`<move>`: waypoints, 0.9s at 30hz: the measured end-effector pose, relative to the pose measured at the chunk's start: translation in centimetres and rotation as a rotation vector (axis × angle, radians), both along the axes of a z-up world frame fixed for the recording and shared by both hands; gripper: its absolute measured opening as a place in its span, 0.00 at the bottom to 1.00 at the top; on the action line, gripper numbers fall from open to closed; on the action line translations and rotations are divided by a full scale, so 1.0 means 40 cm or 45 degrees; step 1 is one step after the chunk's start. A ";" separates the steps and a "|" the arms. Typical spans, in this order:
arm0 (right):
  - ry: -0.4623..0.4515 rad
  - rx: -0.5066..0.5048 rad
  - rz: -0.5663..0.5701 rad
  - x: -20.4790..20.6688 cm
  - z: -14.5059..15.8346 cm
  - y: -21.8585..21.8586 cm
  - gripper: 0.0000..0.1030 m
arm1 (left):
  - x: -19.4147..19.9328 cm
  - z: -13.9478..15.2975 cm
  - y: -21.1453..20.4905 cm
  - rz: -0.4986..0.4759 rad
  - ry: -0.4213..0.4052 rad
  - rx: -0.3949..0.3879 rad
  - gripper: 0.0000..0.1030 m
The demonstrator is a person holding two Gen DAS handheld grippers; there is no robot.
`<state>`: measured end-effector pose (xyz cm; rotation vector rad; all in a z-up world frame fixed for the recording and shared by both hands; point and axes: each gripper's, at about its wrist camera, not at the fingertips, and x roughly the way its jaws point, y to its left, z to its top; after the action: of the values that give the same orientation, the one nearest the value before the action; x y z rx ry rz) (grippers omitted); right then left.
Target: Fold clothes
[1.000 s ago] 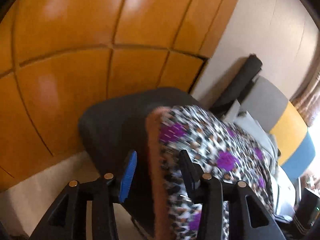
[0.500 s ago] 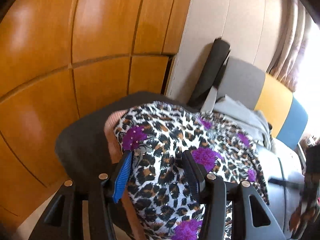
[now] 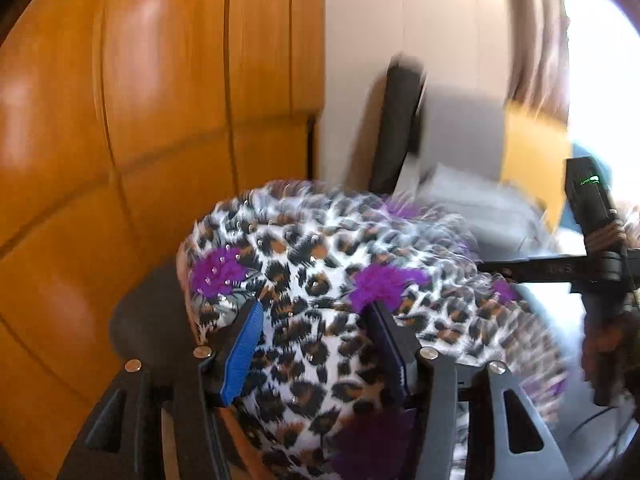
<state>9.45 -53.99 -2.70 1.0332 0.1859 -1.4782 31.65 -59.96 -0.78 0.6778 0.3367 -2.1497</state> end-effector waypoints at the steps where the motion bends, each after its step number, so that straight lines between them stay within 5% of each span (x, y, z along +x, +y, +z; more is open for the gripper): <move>1: -0.024 0.028 -0.002 -0.001 -0.044 -0.001 0.11 | 0.000 -0.004 -0.003 0.015 0.014 0.007 0.56; 4: -0.024 -0.012 -0.025 -0.004 -0.066 -0.010 0.18 | 0.006 0.006 -0.002 0.075 0.070 0.033 0.56; 6: -0.003 0.006 -0.043 -0.005 -0.059 -0.026 0.41 | 0.012 0.013 -0.002 0.100 0.099 0.045 0.56; 7: 0.016 0.005 -0.048 -0.008 -0.044 -0.023 0.45 | 0.010 0.012 -0.005 0.102 0.097 0.051 0.56; 12: 0.151 -0.204 -0.044 0.019 0.107 0.081 0.47 | -0.001 0.007 -0.017 0.116 0.089 0.079 0.56; 15: 0.177 -0.336 0.106 0.082 0.163 0.139 0.47 | -0.007 0.003 -0.025 0.124 0.084 0.096 0.56; 18: 0.212 -0.304 0.266 0.169 0.135 0.129 0.47 | -0.013 0.000 -0.032 0.132 0.080 0.113 0.56; 22: 0.228 -0.045 0.384 0.229 -0.020 0.043 0.46 | -0.019 -0.016 -0.033 0.148 0.078 0.109 0.58; 27: 0.231 -0.078 0.352 0.221 -0.023 0.058 0.46 | 0.004 0.023 -0.020 0.229 0.160 0.135 0.57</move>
<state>18.29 -51.67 -3.60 0.7891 0.3949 -1.3155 31.79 -60.77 0.15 0.5507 0.5615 -2.0169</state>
